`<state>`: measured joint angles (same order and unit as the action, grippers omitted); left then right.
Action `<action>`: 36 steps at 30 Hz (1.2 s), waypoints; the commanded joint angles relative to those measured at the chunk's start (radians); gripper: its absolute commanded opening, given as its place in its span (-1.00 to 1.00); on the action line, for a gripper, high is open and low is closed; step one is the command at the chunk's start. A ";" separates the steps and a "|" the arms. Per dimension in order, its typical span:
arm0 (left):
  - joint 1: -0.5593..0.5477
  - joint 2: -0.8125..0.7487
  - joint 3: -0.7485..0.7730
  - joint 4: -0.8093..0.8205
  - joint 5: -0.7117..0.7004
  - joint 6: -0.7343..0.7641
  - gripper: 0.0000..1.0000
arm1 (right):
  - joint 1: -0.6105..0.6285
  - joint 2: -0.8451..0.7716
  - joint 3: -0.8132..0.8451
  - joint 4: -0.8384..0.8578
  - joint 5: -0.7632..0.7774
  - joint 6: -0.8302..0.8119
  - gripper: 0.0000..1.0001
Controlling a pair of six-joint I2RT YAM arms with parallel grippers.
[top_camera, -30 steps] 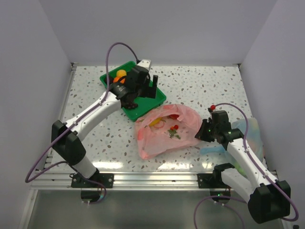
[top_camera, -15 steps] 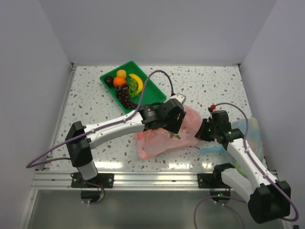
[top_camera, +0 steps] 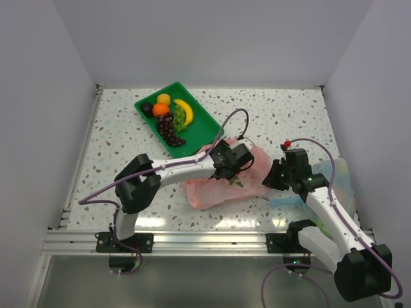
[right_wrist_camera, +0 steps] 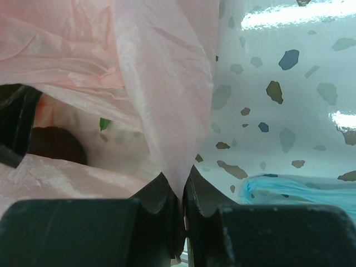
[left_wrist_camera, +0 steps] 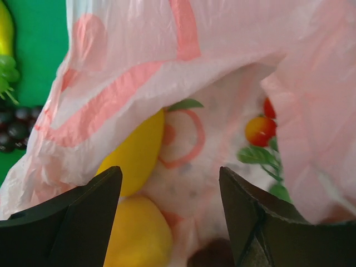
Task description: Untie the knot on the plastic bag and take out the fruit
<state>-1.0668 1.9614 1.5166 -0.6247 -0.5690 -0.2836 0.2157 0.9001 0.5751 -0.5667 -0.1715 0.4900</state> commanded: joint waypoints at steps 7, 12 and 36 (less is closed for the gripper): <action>0.097 0.037 -0.075 0.253 -0.095 0.242 0.63 | 0.001 -0.009 -0.004 0.022 -0.005 -0.005 -0.78; 0.116 0.068 -0.090 0.295 -0.081 0.259 0.74 | 0.002 -0.010 -0.009 0.019 -0.005 -0.007 -0.78; 0.107 -0.312 -0.297 0.313 0.285 0.141 -0.41 | 0.002 -0.013 -0.008 0.011 0.006 -0.010 -0.78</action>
<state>-0.9527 1.7809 1.2224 -0.3538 -0.3721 -0.1070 0.2157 0.9001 0.5671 -0.5667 -0.1715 0.4892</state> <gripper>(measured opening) 0.704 0.111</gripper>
